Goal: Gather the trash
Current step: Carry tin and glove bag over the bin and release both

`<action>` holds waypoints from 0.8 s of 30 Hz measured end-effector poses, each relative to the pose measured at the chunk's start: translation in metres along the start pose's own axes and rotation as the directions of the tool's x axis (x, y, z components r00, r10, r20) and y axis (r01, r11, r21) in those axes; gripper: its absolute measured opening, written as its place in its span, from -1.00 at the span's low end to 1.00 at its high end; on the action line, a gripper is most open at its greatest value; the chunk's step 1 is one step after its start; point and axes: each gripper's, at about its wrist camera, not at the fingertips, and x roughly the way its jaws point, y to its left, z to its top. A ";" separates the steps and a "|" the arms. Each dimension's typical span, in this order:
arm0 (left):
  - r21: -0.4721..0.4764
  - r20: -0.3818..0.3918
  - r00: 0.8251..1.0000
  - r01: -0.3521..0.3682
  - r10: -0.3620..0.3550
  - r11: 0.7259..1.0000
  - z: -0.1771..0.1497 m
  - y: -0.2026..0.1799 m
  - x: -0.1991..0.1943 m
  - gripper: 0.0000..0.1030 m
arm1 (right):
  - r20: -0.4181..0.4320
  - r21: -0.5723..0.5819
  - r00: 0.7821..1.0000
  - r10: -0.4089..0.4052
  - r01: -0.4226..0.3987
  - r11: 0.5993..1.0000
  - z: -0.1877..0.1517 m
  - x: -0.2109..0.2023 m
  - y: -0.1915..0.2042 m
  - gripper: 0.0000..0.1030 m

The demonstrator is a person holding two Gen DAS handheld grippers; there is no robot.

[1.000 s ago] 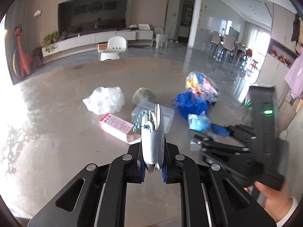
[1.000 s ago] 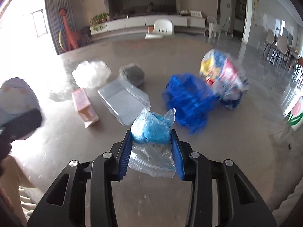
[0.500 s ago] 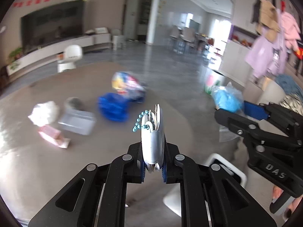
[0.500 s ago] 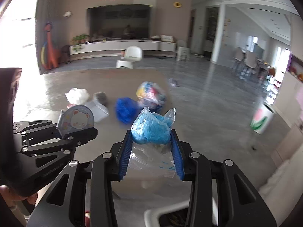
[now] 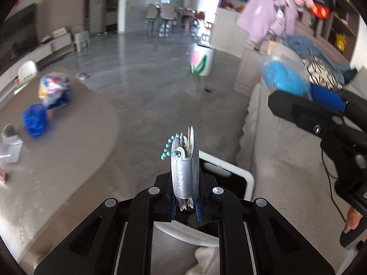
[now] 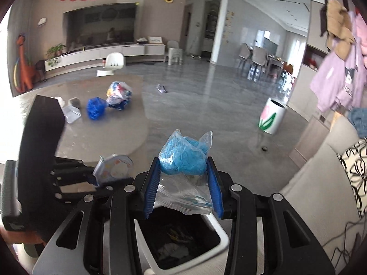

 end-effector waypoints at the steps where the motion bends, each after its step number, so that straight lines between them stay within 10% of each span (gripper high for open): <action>1: 0.010 -0.010 1.000 0.010 -0.010 1.000 0.000 -0.005 0.002 -0.75 | -0.007 0.015 1.000 0.000 0.000 1.000 -0.004 0.000 -0.006 -0.20; 2: 0.022 -0.024 1.000 0.021 -0.021 1.000 0.000 -0.010 0.006 -0.62 | -0.009 0.025 1.000 -0.004 0.004 1.000 -0.007 0.000 -0.011 -0.20; 5: 0.090 -0.069 0.996 -0.042 0.048 0.995 -0.001 -0.028 0.021 0.89 | -0.024 0.057 1.000 -0.015 0.016 0.998 -0.017 0.003 -0.022 -0.20; 15: 0.157 -0.073 0.992 -0.092 0.104 0.983 -0.003 -0.040 0.031 0.91 | -0.068 0.118 0.998 -0.013 0.021 0.993 -0.040 0.010 -0.041 -0.19; 24: 0.032 -0.017 0.966 -0.259 0.259 0.965 0.003 0.012 0.000 0.91 | -0.123 0.110 0.992 0.022 -0.009 0.994 -0.049 0.038 -0.031 -0.17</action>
